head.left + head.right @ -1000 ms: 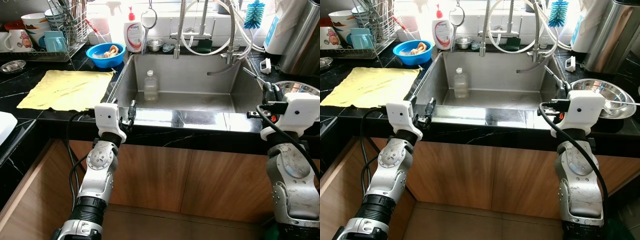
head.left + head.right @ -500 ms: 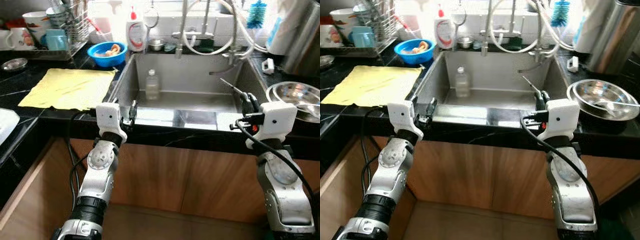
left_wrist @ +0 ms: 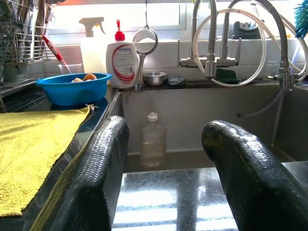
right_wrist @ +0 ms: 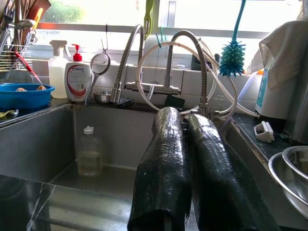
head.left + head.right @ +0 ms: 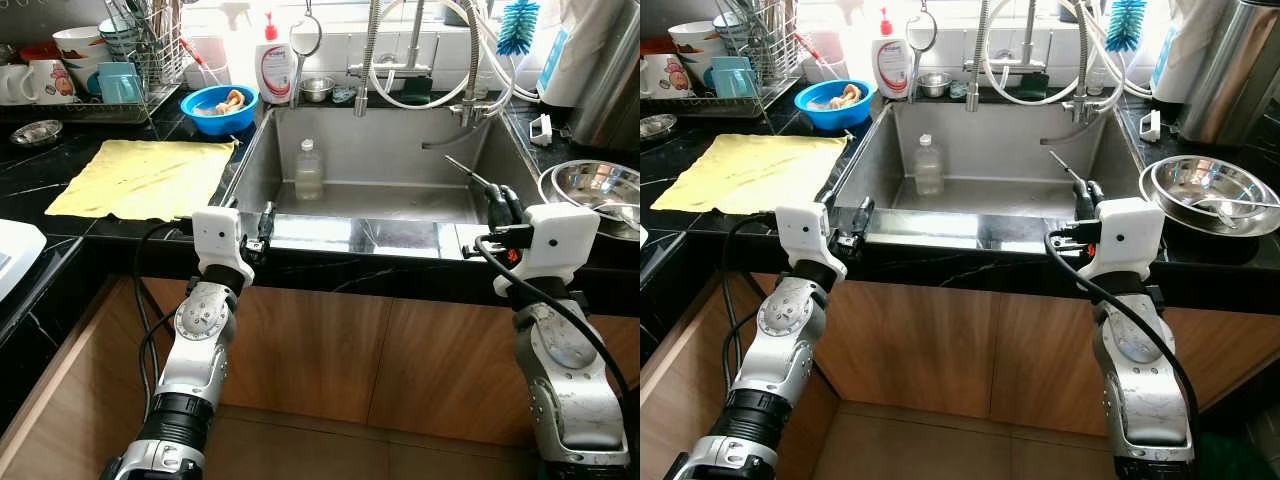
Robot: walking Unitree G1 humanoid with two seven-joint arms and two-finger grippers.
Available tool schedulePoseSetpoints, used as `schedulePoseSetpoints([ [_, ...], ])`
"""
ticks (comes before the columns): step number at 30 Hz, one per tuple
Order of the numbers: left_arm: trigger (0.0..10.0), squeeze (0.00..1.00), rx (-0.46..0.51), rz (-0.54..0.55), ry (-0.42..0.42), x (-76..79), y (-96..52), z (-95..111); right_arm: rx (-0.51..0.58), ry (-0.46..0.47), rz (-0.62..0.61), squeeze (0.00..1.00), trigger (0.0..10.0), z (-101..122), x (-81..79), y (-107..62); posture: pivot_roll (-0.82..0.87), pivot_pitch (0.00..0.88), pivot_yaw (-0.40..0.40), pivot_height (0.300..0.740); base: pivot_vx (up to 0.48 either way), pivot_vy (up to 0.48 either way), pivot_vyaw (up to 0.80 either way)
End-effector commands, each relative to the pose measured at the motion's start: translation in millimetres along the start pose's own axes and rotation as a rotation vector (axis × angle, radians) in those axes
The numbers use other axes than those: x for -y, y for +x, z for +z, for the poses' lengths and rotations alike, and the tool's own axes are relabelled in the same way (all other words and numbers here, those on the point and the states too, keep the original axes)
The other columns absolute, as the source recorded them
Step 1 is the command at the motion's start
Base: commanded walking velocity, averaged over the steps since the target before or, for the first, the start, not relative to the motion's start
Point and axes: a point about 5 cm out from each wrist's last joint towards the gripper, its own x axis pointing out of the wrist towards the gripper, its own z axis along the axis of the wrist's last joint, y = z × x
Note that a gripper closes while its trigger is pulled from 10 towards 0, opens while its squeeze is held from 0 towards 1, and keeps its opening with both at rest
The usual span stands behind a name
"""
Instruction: Kitchen organization
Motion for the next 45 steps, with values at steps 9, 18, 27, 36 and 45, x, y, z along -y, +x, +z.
schedulePoseSetpoints([
  [9,10.0,0.00,-0.004,-0.002,0.021,-0.4,1.6,0.0,0.009,-0.030,0.009,0.00,10.0,1.3,-1.0,-0.9,-0.08,0.000,0.053,0.740,0.287,0.000,0.05],
  [18,10.0,0.00,-0.002,-0.003,0.023,-0.9,2.3,0.6,0.018,-0.008,-0.014,0.00,10.0,2.9,1.3,0.3,-0.08,0.000,0.051,0.740,0.340,0.000,0.23],
  [27,10.0,0.00,-0.008,0.008,0.025,-1.6,2.6,-0.6,0.010,-0.013,-0.011,0.00,10.0,1.5,0.5,-0.1,-0.08,0.000,0.050,0.740,0.255,0.000,0.00],
  [36,10.0,0.00,-0.010,0.005,0.031,-1.6,3.4,-0.4,-0.024,0.009,0.035,0.00,10.0,-2.8,-3.0,0.4,-0.08,0.000,0.051,0.740,0.000,0.000,0.00],
  [45,10.0,0.00,-0.013,0.001,0.032,-2.2,4.5,-0.7,-0.049,0.023,0.049,0.00,10.0,-1.4,-0.8,9.4,-0.08,0.000,0.056,0.740,0.000,0.000,0.00],
])
